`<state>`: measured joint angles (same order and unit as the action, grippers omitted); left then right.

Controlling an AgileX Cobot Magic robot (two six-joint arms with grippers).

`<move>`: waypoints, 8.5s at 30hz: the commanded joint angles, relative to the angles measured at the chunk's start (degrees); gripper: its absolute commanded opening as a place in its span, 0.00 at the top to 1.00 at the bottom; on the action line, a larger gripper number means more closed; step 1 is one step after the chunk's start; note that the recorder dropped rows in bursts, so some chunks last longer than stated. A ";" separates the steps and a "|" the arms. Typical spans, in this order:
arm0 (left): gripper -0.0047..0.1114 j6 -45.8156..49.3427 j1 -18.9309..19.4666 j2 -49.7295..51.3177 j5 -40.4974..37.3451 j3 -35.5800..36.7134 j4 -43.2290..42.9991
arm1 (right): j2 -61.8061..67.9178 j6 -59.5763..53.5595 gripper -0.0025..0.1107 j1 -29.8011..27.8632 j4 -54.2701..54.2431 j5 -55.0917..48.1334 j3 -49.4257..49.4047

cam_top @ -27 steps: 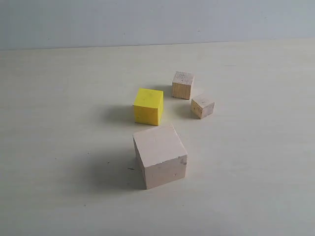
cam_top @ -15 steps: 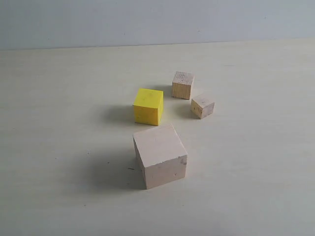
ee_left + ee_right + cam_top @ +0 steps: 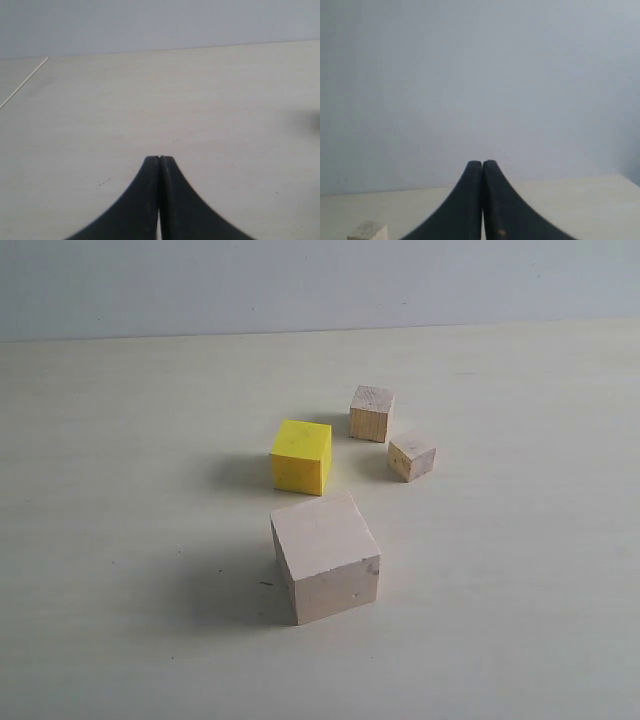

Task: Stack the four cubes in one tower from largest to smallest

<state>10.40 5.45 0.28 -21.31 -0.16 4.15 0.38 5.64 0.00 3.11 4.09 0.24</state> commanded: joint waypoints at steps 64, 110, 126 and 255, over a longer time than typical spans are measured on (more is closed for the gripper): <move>0.96 -17.29 -1.04 -0.28 29.98 0.16 1.16 | 38.25 -38.60 0.98 11.97 -39.69 -23.77 36.74; 0.96 -18.59 -34.76 63.36 22.00 -41.18 8.96 | 38.37 -38.60 0.98 11.97 -43.24 -34.81 36.74; 0.40 -16.46 -34.76 94.92 -19.74 -76.30 13.16 | 38.37 -38.75 0.98 11.97 -43.24 -35.78 36.74; 0.96 21.63 -47.44 107.36 -48.66 -91.38 13.89 | 38.37 -38.92 0.98 16.96 -41.50 -38.67 36.74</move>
<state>31.03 -41.78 106.63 -70.17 -91.78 17.61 38.63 -32.80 16.77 -38.58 -34.73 36.64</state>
